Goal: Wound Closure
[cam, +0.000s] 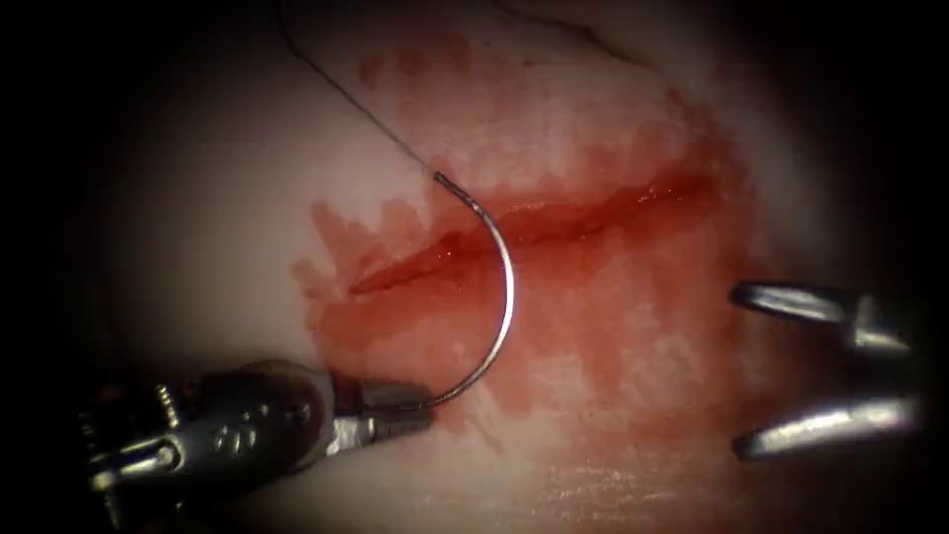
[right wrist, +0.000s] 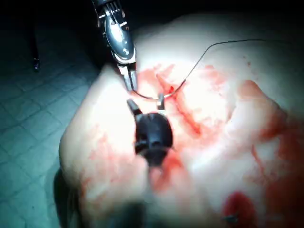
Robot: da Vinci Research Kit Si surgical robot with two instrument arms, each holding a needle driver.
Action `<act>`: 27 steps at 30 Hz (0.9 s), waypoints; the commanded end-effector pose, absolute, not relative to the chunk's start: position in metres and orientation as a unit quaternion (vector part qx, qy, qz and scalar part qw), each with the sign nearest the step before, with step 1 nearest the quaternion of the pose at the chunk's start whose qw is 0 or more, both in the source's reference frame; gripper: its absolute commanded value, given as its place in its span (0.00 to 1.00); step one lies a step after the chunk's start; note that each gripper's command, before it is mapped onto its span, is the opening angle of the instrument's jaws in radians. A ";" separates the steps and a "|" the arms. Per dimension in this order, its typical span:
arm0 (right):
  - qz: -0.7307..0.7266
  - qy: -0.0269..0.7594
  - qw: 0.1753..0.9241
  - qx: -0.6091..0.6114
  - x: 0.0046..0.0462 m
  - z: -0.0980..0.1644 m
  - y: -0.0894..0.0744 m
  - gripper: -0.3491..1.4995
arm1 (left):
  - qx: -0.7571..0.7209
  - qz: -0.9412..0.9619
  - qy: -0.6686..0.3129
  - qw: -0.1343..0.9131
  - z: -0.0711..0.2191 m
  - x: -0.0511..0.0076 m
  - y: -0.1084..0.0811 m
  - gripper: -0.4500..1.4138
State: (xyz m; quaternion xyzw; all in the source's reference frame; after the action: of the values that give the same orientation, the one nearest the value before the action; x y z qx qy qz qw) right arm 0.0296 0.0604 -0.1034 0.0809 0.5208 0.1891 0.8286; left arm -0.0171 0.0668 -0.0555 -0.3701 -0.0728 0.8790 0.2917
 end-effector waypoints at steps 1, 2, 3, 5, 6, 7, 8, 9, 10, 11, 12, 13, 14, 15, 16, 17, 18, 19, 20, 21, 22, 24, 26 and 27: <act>0.201 0.521 0.825 0.088 0.0305 -0.103 0.060 0.60 | -0.368 0.888 -0.050 0.271 -0.056 -0.0177 0.067 0.05; 0.211 0.520 0.823 0.094 0.0306 -0.103 0.060 0.60 | -0.368 0.891 -0.043 0.261 -0.056 -0.0178 0.067 0.05; 0.224 0.517 0.820 0.101 0.0308 -0.103 0.060 0.60 | -0.362 0.900 -0.023 0.242 -0.057 -0.0180 0.067 0.05; 0.261 0.515 0.808 0.112 0.0311 -0.103 0.060 0.59 | -0.350 0.914 0.023 0.204 -0.057 -0.0183 0.067 0.05; 0.273 0.515 0.804 0.116 0.0312 -0.103 0.060 0.58 | -0.347 0.917 0.040 0.193 -0.057 -0.0185 0.067 0.05; 0.284 0.513 0.801 0.119 0.0312 -0.103 0.060 0.58 | -0.342 0.920 0.061 0.181 -0.057 -0.0187 0.067 0.05; 0.292 0.511 0.800 0.118 0.0313 -0.103 0.060 0.58 | -0.339 0.921 0.078 0.174 -0.057 -0.0188 0.067 0.05; 0.299 0.508 0.799 0.118 0.0313 -0.103 0.060 0.58 | -0.337 0.922 0.093 0.165 -0.057 -0.0190 0.067 0.05; 0.314 0.504 0.795 0.122 0.0313 -0.103 0.060 0.58 | -0.339 0.922 0.115 0.149 -0.058 -0.0193 0.067 0.05; 0.319 0.503 0.793 0.125 0.0313 -0.103 0.060 0.58 | -0.338 0.922 0.123 0.142 -0.058 -0.0195 0.067 0.05; 0.328 0.503 0.789 0.127 0.0312 -0.103 0.060 0.57 | -0.337 0.923 0.132 0.132 -0.058 -0.0197 0.067 0.05; 0.334 0.503 0.787 0.128 0.0312 -0.103 0.060 0.57 | -0.337 0.922 0.143 0.124 -0.058 -0.0199 0.067 0.05; 0.339 0.502 0.785 0.129 0.0312 -0.103 0.060 0.57 | -0.337 0.922 0.152 0.117 -0.058 -0.0201 0.067 0.05; 0.350 0.501 0.781 0.129 0.0312 -0.103 0.061 0.57 | -0.337 0.921 0.162 0.108 -0.058 -0.0202 0.067 0.05; 0.354 0.499 0.781 0.129 0.0312 -0.103 0.061 0.57 | -0.336 0.920 0.179 0.093 -0.058 -0.0204 0.067 0.05; 0.356 0.498 0.781 0.125 0.0312 -0.103 0.061 0.57 | -0.336 0.919 0.190 0.084 -0.058 -0.0205 0.067 0.05; 0.360 0.497 0.779 0.124 0.0312 -0.103 0.061 0.57 | -0.335 0.917 0.201 0.079 -0.058 -0.0206 0.067 0.05; 0.363 0.497 0.778 0.121 0.0312 -0.103 0.061 0.57 | -0.337 0.915 0.213 0.068 -0.058 -0.0208 0.067 0.05; 0.365 0.498 0.778 0.119 0.0312 -0.103 0.061 0.57 | -0.339 0.913 0.220 0.060 -0.058 -0.0210 0.067 0.05; 0.369 0.497 0.776 0.118 0.0313 -0.103 0.061 0.57 | -0.346 0.907 0.235 0.047 -0.058 -0.0213 0.067 0.05; 0.370 0.497 0.776 0.117 0.0313 -0.103 0.061 0.57 | -0.350 0.905 0.240 0.044 -0.058 -0.0214 0.067 0.05; 0.373 0.495 0.777 0.113 0.0313 -0.103 0.061 0.57 | -0.355 0.900 0.250 0.040 -0.059 -0.0217 0.067 0.05; 0.373 0.494 0.777 0.112 0.0313 -0.103 0.061 0.57 | -0.359 0.896 0.258 0.038 -0.059 -0.0219 0.067 0.05; 0.374 0.493 0.778 0.110 0.0312 -0.103 0.061 0.57 | -0.369 0.891 0.264 0.033 -0.060 -0.0222 0.067 0.05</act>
State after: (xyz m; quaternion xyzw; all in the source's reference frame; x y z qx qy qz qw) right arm 0.0305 0.0609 -0.1033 0.1097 0.4914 0.3755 0.7782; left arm -0.0217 0.0663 -0.0603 -0.3708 0.2676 0.8888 0.0311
